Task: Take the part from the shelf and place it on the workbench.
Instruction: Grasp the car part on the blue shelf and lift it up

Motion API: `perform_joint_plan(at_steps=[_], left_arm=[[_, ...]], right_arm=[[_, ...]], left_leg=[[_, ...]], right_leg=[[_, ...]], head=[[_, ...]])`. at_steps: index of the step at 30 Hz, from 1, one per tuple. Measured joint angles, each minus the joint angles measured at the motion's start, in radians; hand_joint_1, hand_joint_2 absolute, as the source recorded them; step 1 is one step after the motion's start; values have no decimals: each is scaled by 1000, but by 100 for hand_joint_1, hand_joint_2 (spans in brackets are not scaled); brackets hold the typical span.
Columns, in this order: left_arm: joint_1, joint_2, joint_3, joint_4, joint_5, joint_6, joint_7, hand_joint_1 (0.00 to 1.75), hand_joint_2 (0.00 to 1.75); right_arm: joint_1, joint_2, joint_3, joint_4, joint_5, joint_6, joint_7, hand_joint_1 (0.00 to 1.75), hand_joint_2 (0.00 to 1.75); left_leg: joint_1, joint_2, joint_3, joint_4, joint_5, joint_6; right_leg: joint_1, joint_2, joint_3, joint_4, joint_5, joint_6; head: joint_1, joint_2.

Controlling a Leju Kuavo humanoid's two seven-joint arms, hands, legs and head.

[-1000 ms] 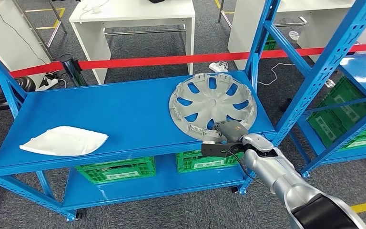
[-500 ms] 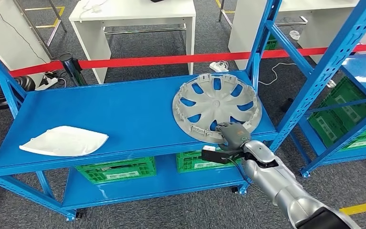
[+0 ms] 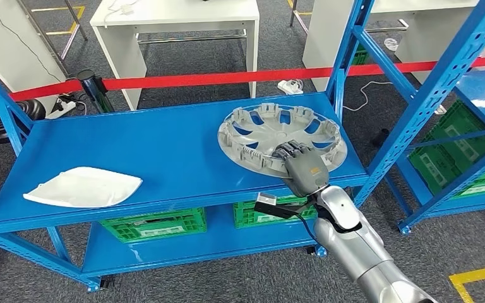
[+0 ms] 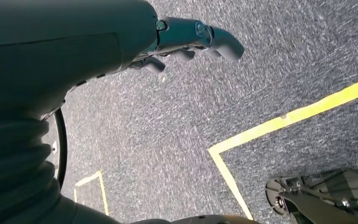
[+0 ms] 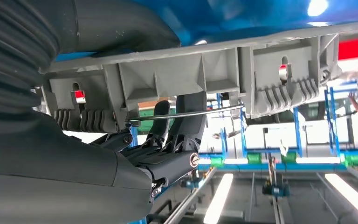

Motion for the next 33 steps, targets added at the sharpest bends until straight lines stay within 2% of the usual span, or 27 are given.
perform_joint_plan(at_steps=[10,14,18,21,25,28,30,32,33], left_arm=[[0,0,3,0,11,30,-38,0,175],[-1,-5,3,0,3,36,-39,0,175],[-1,-6,3,0,-3,43,-47,0,175],[-1,-7,3,0,-6,47,-55,0,175],[-1,-8,3,0,-7,50,-57,0,175],[-1,-8,3,0,-10,50,-62,0,175],[0,-8,2,0,-14,52,-67,0,175],[0,-8,1,0,-20,54,-72,0,175],[0,-8,1,1,-22,56,-74,0,175]], right_arm=[[34,2,13,-134,68,20,-14,175,175],[34,2,36,-171,179,-23,58,175,175],[39,-2,49,-211,305,-124,155,175,175],[42,-15,53,-236,338,-175,205,175,175],[45,-29,57,-250,345,-182,216,175,175],[47,-59,66,-266,346,-202,266,175,175],[46,-105,73,-296,346,-216,311,175,175],[49,-152,70,-344,345,-221,309,175,175],[53,-168,62,-372,345,-222,281,175,175]], left_leg=[[0,0,-1,0,0,0],[0,0,-1,0,0,0],[0,0,0,0,0,0],[0,0,-1,0,0,0],[-1,1,-1,0,0,0],[-1,-1,0,0,0,0],[-1,-3,-1,0,0,0],[-2,-3,-1,0,0,0],[-2,-2,-1,0,0,1]], right_leg=[[0,0,0,0,0,0],[0,0,0,0,0,0],[0,0,-1,0,0,0],[0,0,-1,0,0,0],[0,0,-1,0,0,0],[0,0,-1,0,0,0],[0,-2,-1,0,0,0],[0,-2,-1,0,0,0],[-1,-1,-1,0,0,0]], head=[[0,0],[0,0],[0,0],[0,0],[0,0],[0,0],[0,0],[0,0],[0,0]])
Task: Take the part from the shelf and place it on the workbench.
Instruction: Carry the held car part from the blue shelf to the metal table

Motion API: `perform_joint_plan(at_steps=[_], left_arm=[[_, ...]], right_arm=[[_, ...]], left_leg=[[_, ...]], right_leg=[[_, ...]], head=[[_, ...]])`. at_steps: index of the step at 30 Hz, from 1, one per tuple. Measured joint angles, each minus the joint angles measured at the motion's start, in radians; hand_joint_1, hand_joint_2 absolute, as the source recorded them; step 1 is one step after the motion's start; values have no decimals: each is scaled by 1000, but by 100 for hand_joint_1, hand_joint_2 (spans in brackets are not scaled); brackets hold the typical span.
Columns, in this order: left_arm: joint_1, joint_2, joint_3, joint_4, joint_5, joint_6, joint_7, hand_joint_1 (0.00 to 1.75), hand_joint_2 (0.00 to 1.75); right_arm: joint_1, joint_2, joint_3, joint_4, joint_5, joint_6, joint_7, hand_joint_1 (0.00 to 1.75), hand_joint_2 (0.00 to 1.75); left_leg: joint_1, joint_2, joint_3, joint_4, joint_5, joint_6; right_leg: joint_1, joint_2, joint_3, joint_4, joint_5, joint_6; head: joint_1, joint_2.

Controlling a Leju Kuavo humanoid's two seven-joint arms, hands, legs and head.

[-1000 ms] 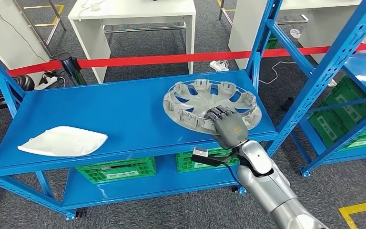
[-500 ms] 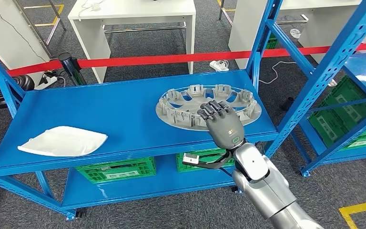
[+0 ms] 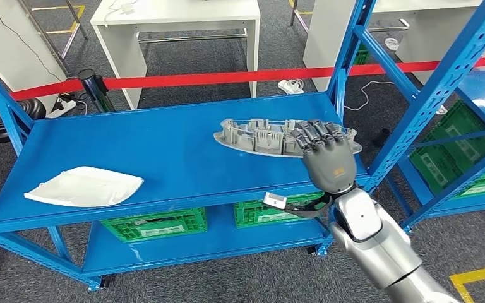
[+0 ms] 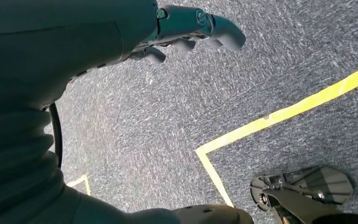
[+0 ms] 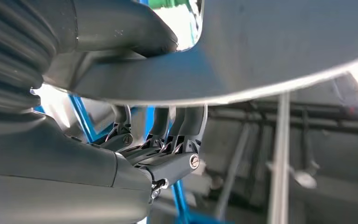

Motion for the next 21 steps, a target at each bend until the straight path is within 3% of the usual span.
perform_joint_plan(at_steps=[3,7,14,21], left_arm=[[-4,-2,0,3,-9,6,-12,0,175],[-9,-3,0,3,-12,5,-24,0,175],[-12,-3,0,3,-14,4,-28,0,175],[-17,-4,0,3,-21,-2,-24,0,175]], right_arm=[[27,4,-58,-81,0,-3,-173,175,175],[66,86,-184,-177,0,-3,-369,175,175],[83,168,-295,-257,0,-3,-427,175,175],[79,291,-393,-353,-1,-3,-618,175,175]], left_leg=[[1,2,0,0,-1,0],[1,1,0,-1,-1,-1],[1,2,0,-1,-1,-1],[1,1,0,-1,-1,-1]], right_leg=[[-1,2,0,0,0,0],[-1,1,-1,0,-1,0],[0,1,0,0,-2,-1],[0,1,-1,0,-2,-1]], head=[[0,0],[0,0],[0,0],[0,0]])
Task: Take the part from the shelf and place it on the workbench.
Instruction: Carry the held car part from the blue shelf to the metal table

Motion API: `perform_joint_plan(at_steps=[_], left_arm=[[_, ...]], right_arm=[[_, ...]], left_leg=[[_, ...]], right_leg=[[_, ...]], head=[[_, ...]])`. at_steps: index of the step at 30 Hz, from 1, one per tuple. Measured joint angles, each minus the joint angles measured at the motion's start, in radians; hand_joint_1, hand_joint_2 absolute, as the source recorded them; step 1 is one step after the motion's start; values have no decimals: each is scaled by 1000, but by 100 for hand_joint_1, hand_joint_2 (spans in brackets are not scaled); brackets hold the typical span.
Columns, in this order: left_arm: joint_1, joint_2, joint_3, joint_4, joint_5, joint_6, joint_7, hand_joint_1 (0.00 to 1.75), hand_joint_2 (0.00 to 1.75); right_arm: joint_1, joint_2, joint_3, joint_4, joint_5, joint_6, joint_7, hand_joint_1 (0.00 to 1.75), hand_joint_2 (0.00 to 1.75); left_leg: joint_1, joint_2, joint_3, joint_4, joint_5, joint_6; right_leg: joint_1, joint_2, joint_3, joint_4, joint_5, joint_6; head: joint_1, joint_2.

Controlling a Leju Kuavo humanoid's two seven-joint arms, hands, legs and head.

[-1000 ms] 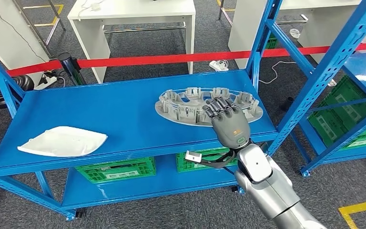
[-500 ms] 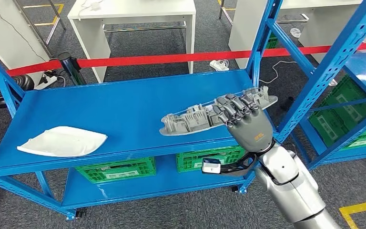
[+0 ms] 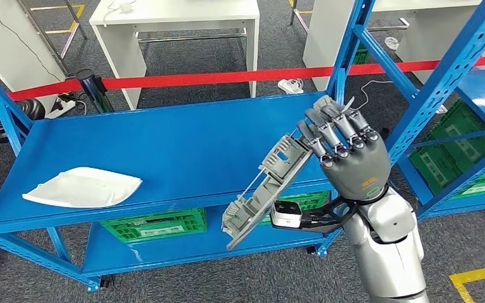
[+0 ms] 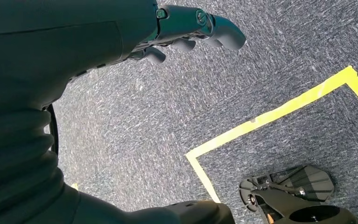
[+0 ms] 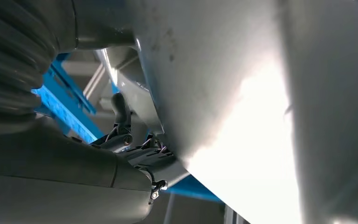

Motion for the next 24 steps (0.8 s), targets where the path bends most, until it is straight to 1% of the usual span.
perform_joint_plan(at_steps=[3,6,11,14,18,22,24], left_arm=[[-1,-1,0,0,8,7,12,0,175],[0,-1,1,0,23,24,16,0,175],[1,-2,3,0,42,39,12,0,175],[1,-4,4,0,42,38,12,0,175],[1,-5,4,0,38,37,11,0,175],[1,-5,4,0,35,39,8,0,175],[1,-6,4,0,34,40,8,0,175]], right_arm=[[-27,37,-41,-9,1,0,-54,175,175],[-69,58,-55,-2,2,0,-63,175,175],[-131,69,-36,24,3,0,4,175,175],[-145,69,-16,34,3,0,50,175,175],[-148,69,3,38,3,0,80,175,175],[-146,71,17,38,3,0,93,175,175],[-145,71,18,38,3,0,94,175,175]], left_leg=[[0,0,-1,0,0,0],[0,1,0,0,0,0],[0,0,0,0,0,0],[0,0,0,0,0,0],[0,0,0,0,0,0],[-6,0,-2,4,-2,9],[0,1,4,-8,10,14]], right_leg=[[0,0,0,0,0,0],[0,1,0,0,0,0],[0,0,1,0,0,0],[0,0,0,0,0,0],[0,0,0,0,0,0],[-4,-1,1,-5,4,6],[-2,0,0,-4,4,12]], head=[[0,0],[0,0],[0,0],[0,0],[0,0],[0,0],[0,0]])
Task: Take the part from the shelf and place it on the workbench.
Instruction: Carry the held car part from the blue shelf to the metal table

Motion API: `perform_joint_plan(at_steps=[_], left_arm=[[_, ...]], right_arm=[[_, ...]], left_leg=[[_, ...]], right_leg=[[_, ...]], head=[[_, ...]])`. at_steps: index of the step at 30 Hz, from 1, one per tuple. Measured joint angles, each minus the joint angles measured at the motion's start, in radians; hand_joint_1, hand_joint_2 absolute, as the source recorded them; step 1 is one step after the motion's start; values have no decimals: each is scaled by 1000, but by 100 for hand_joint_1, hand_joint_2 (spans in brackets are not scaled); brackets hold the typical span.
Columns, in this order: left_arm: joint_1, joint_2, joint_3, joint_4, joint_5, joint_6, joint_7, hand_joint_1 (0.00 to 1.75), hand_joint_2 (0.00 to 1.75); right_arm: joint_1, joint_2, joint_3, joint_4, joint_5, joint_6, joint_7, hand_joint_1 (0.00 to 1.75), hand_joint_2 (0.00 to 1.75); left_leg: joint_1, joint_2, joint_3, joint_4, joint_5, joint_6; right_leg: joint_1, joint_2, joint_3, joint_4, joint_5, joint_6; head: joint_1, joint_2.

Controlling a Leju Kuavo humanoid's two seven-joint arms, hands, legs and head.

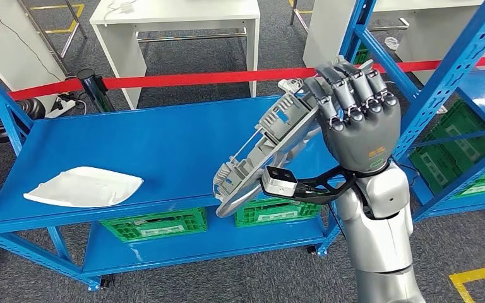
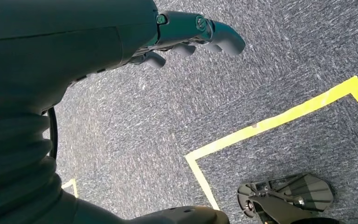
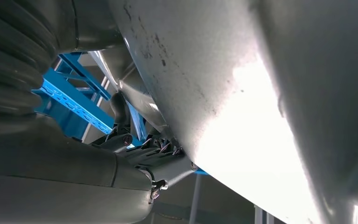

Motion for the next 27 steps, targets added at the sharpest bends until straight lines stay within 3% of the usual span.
perform_joint_plan(at_steps=[2,5,6,7,8,10,12,16,18,20,21,22,23,25,27], left_arm=[[0,-2,0,0,-4,4,-3,0,175],[1,-3,-1,0,-18,9,-11,0,175],[1,-3,-1,0,-25,6,-13,0,175],[1,-3,-2,0,-32,3,-14,0,175],[-1,-3,-4,0,-37,0,-16,0,175],[-4,-1,-5,-2,-46,-5,-21,0,175],[-9,3,-5,-3,-60,-6,-25,0,175],[-15,5,-1,-3,-99,-7,-27,0,175],[-18,6,0,-3,-100,-7,-27,0,175],[-21,7,1,-3,-100,-7,-24,0,175],[-22,8,2,-3,-100,-7,-22,0,175],[-22,10,4,-3,-100,-7,-18,0,175],[-23,11,5,-3,-99,-7,-15,0,175],[-26,14,7,-3,-98,-9,-7,0,175],[-30,18,10,-3,-98,-15,-6,0,175]], right_arm=[[0,0,0,-1,0,0,-9,175,175],[13,1,-5,-17,0,0,-57,175,175],[22,1,-10,-29,0,0,-74,175,175],[31,2,-17,-43,0,0,-85,175,175],[40,3,-24,-59,0,0,-90,175,175],[58,3,-38,-93,0,0,-88,175,175],[81,5,-51,-125,-1,-1,-88,175,175],[126,8,-74,-169,0,0,-86,175,175],[135,9,-77,-183,0,0,-82,175,175],[140,10,-79,-190,0,0,-78,175,175],[141,11,-80,-190,0,0,-74,175,175],[141,12,-80,-190,0,0,-70,175,175],[142,14,-80,-190,0,0,-65,175,175],[149,19,-79,-193,0,9,-43,175,175],[161,20,-71,-198,0,14,3,175,175]], left_leg=[[9,4,6,-14,15,5],[14,8,1,-13,19,6],[16,8,-2,-9,18,4],[20,7,-4,-4,16,1],[24,5,-6,3,12,-4],[31,2,-12,21,2,-21],[29,-1,-24,36,-5,-39],[31,-1,-37,45,-13,-62],[30,1,-66,116,-70,-64],[26,1,-114,241,-141,-61],[23,1,-127,285,-160,-58],[20,1,-125,296,-160,-53],[16,1,-104,269,-144,-46],[6,2,-27,140,-98,-28],[-3,2,18,46,-69,-16]], right_leg=[[0,0,-21,44,-29,7],[-12,-1,-111,229,-109,21],[-17,-1,-133,270,-115,26],[-22,-1,-137,273,-102,31],[-28,-1,-122,236,-71,37],[-35,-2,-65,110,-14,48],[-35,0,-40,48,-1,38],[-31,3,-55,48,5,-4],[-30,1,-63,45,14,-19],[-24,0,-77,45,25,-29],[-20,0,-86,45,31,-32],[-16,0,-95,45,39,-34],[-13,0,-103,45,47,-34],[-7,0,-118,45,65,-31],[-5,-1,-125,41,81,-22]], head=[[2,0],[4,0],[4,0],[4,0],[4,0],[6,0],[8,0],[4,0],[3,0],[3,0],[3,0],[3,0],[3,0],[3,0],[4,0]])
